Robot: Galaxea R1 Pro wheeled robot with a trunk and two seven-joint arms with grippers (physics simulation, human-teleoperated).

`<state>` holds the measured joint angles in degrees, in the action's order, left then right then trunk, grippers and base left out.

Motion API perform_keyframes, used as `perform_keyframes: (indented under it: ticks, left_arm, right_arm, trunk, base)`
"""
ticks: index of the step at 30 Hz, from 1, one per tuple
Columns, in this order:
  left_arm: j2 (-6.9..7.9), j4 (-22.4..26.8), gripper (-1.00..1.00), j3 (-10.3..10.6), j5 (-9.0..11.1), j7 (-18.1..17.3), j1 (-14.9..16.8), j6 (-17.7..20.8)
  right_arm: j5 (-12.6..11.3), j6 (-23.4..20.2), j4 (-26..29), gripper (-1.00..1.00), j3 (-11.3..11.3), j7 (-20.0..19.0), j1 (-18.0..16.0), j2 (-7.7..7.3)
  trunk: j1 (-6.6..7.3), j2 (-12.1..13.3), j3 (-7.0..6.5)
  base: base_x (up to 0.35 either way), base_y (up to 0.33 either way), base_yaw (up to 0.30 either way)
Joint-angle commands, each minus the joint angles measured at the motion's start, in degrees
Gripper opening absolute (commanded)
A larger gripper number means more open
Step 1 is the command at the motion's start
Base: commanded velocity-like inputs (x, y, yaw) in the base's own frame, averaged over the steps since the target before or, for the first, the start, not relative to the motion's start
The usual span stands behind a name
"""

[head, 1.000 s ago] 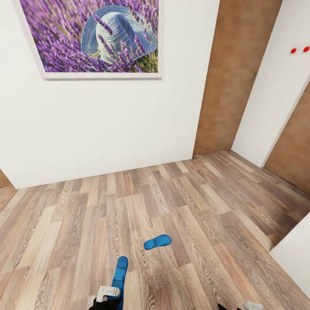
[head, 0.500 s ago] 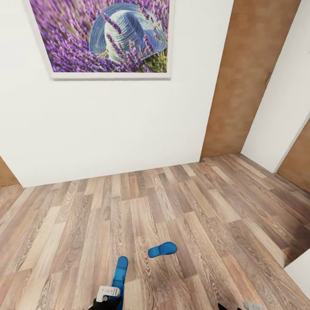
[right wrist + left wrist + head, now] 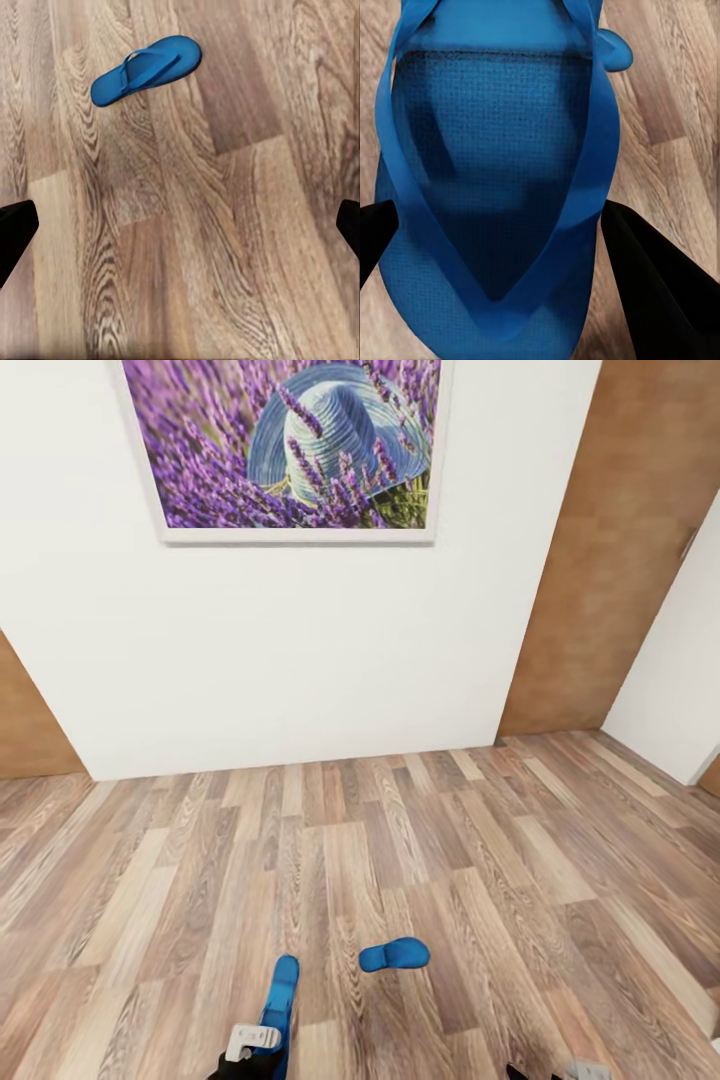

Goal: In the bedroom, move the book from the bed onto either nightstand, and place the two sandals side by side next to the bed.

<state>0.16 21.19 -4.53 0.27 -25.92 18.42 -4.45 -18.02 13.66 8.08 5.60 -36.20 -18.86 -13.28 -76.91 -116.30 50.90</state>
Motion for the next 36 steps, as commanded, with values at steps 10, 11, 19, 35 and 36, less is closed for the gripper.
perform_keyframes:
  ticks: [10,11,19,35,36]
  left_arm:
    - [-0.08,0.0,-1.0,-0.4,0.1,-0.4,0.0,0.0]
    - [-0.08,0.0,-1.0,-0.4,0.1,-0.4,0.0,0.0]
    - [-0.08,0.0,-1.0,-0.4,0.1,-0.4,0.0,0.0]
    - [-0.08,-0.1,-1.0,-0.4,0.1,-0.4,0.0,0.0]
    - [-0.08,0.0,-1.0,-0.4,0.1,-0.4,0.1,0.0]
  right_arm:
    - [0.2,0.1,-0.1,1.0,0.5,-0.4,0.0,0.01]
    - [0.2,0.1,-0.1,1.0,0.5,-0.4,0.0,0.01]
    - [0.2,0.1,-0.1,1.0,0.5,-0.3,0.0,0.03]
    - [0.2,0.1,-0.1,1.0,0.5,-0.3,0.0,0.01]
    - [0.2,0.1,-0.1,1.0,0.5,-0.3,0.0,0.02]
  trunk:
    - [-0.02,0.0,0.05]
    - [-0.02,0.0,0.05]
    - [-0.02,0.0,0.05]
    - [-0.02,0.0,0.05]
    - [-0.02,0.0,0.05]
  base:
    - [0.256,-0.164,0.003]
    - [0.257,-0.116,0.0]
    - [0.257,-0.039,0.0]
    - [0.029,-0.001,0.153]
    - [0.0,0.0,0.26]
